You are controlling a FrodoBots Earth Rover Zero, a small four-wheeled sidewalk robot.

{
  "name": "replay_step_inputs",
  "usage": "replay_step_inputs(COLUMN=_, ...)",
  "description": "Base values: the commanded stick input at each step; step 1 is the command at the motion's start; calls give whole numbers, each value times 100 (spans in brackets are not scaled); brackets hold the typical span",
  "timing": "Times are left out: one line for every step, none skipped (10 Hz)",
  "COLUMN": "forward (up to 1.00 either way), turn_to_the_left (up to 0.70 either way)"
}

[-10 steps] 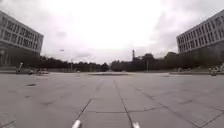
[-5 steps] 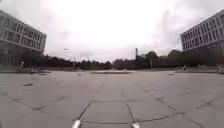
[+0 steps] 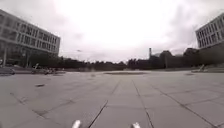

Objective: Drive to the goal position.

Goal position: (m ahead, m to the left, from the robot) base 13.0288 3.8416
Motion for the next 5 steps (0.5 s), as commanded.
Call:
replay_step_inputs(forward=70, turn_to_the_left=0)
replay_step_inputs(forward=70, turn_to_the_left=0)
replay_step_inputs(forward=70, turn_to_the_left=0)
replay_step_inputs(forward=70, turn_to_the_left=0)
replay_step_inputs(forward=70, turn_to_the_left=0)
